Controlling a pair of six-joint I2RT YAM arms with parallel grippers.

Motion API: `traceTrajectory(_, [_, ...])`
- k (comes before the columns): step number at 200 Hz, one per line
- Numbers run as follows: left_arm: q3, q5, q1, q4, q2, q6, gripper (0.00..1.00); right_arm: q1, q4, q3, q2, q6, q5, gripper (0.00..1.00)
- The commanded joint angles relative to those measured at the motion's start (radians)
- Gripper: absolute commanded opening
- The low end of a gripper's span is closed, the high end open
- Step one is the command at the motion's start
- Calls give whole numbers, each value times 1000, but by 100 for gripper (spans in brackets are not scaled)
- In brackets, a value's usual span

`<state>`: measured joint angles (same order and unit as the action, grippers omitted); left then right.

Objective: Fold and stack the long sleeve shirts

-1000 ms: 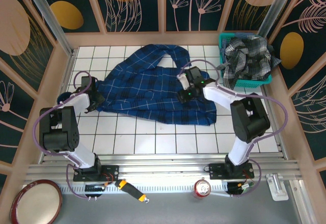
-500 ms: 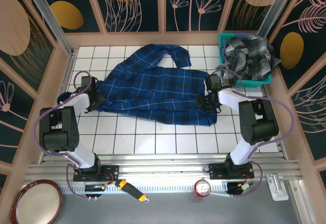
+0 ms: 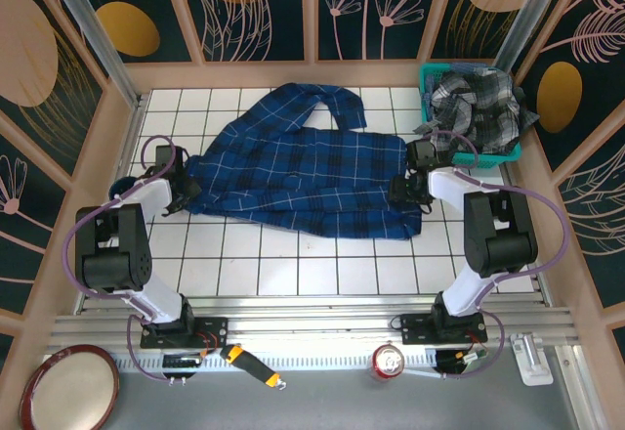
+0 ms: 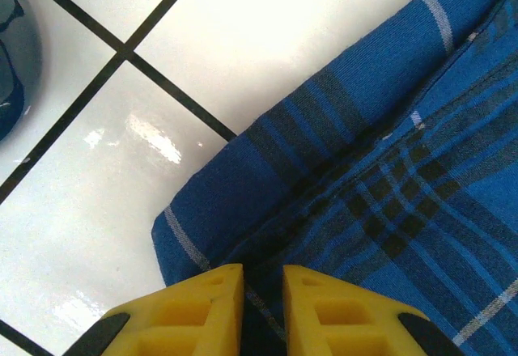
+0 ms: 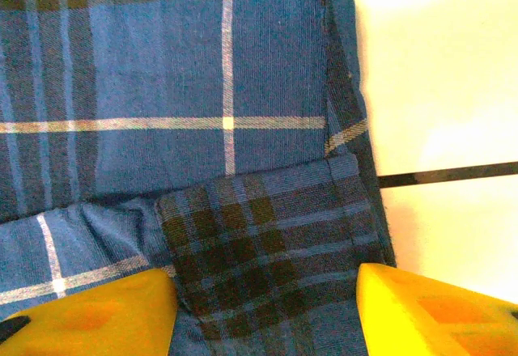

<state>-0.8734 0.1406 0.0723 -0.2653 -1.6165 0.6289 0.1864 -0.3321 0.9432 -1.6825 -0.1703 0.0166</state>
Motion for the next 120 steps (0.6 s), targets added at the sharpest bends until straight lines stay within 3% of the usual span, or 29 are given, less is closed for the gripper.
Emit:
traceTrajectory(1, [-19, 17, 9, -14, 1, -12, 20, 10, 10, 26, -18, -2, 87, 61])
traceTrajectory(52, [-19, 18, 9, -17, 2, -14, 20, 6, 2, 58, -72, 44, 189, 63])
traceTrajectory(120, [-19, 23, 9, -19, 3, -14, 20, -20, 73, 60, -92, 131, 45, 72])
